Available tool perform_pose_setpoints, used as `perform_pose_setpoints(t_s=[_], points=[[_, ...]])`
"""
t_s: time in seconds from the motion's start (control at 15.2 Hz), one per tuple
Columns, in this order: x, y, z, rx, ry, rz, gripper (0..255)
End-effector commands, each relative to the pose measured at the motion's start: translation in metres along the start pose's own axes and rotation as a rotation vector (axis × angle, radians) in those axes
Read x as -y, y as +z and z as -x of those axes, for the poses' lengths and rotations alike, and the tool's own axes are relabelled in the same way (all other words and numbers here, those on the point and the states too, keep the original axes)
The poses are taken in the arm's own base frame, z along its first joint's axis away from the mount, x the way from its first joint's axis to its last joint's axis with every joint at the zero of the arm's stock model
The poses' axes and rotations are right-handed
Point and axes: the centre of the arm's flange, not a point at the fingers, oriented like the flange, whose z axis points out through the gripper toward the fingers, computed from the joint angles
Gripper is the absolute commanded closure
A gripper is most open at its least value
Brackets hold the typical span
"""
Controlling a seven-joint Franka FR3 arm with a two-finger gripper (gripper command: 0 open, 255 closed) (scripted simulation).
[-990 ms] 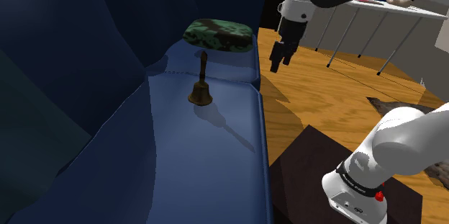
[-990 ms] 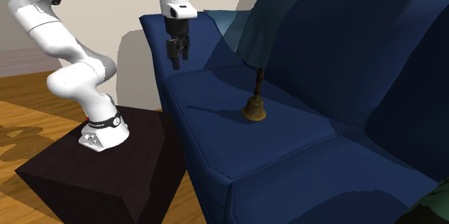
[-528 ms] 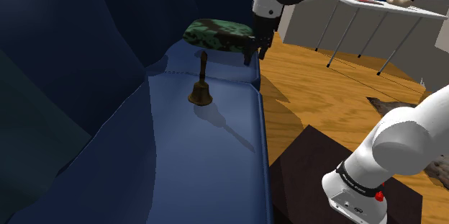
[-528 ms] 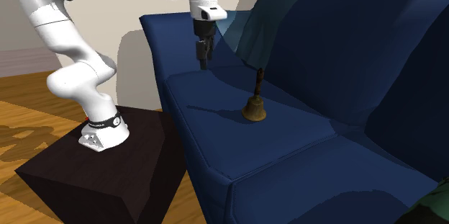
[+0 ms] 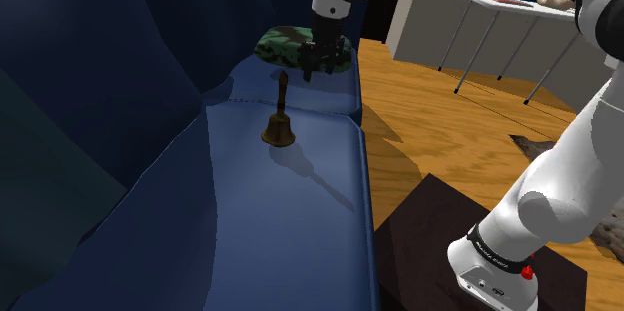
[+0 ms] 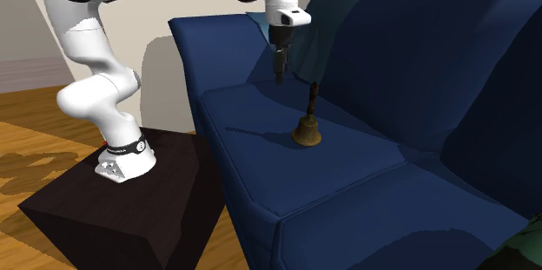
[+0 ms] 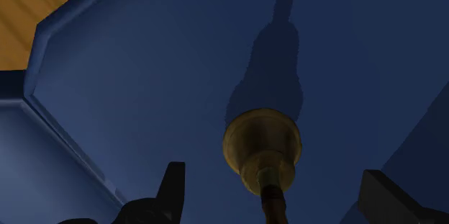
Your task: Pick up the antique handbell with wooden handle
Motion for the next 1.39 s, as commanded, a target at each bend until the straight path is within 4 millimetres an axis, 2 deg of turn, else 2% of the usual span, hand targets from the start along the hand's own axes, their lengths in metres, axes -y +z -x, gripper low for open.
perform_pose_setpoints(t_s=[0.0, 0.4, 0.46, 0.92, 1.06, 1.12, 1.32], points=[[0.007, 0.005, -0.026, -0.01, 0.005, -0.001, 0], [0.029, 0.011, -0.098, -0.035, 0.019, -0.004, 0], [0.03, 0.011, -0.101, -0.036, 0.019, -0.004, 0], [0.028, 0.051, -0.1, -0.036, 0.019, -0.004, 0], [0.028, 0.051, -0.1, -0.036, 0.019, -0.004, 0], [0.028, 0.051, -0.099, -0.036, 0.019, -0.004, 255], [0.028, 0.051, -0.1, -0.036, 0.019, -0.004, 255]])
